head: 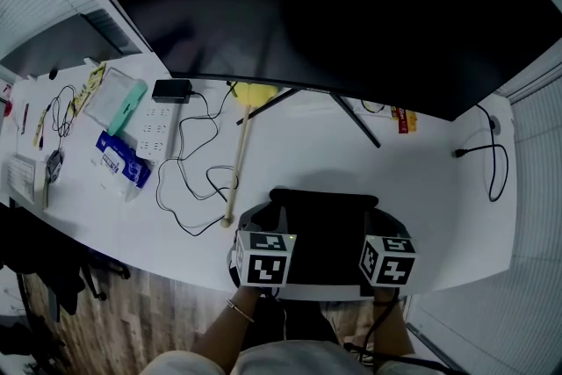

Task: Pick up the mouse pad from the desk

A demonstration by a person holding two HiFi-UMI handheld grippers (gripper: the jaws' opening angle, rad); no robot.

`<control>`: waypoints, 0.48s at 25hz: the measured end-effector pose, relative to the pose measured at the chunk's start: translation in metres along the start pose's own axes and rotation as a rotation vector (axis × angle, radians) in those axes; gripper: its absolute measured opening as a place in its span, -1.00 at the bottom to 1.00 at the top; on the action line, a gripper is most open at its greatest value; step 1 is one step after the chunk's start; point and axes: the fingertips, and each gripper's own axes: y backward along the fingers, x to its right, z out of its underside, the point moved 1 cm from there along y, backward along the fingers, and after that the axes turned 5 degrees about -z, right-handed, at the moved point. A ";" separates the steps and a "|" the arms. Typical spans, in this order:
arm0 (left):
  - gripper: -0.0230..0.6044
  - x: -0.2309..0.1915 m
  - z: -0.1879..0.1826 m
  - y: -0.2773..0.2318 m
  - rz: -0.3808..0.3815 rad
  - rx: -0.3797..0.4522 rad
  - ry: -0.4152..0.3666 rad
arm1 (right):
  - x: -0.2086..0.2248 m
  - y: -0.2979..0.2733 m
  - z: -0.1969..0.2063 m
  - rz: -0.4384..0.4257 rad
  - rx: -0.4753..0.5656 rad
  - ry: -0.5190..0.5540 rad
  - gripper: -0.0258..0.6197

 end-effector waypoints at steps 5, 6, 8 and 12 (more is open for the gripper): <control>-0.77 0.001 -0.002 0.001 0.019 0.014 0.007 | 0.000 0.000 -0.001 -0.023 0.012 -0.026 -0.75; -0.78 0.001 -0.003 0.002 0.026 0.020 0.017 | 0.000 0.002 -0.001 -0.027 0.018 -0.035 -0.75; -0.78 0.001 -0.006 0.005 0.032 0.032 0.021 | -0.001 0.005 -0.003 -0.030 0.035 -0.053 -0.75; -0.78 0.004 -0.013 0.014 0.039 0.057 0.022 | -0.005 0.016 -0.009 -0.038 0.065 -0.070 -0.75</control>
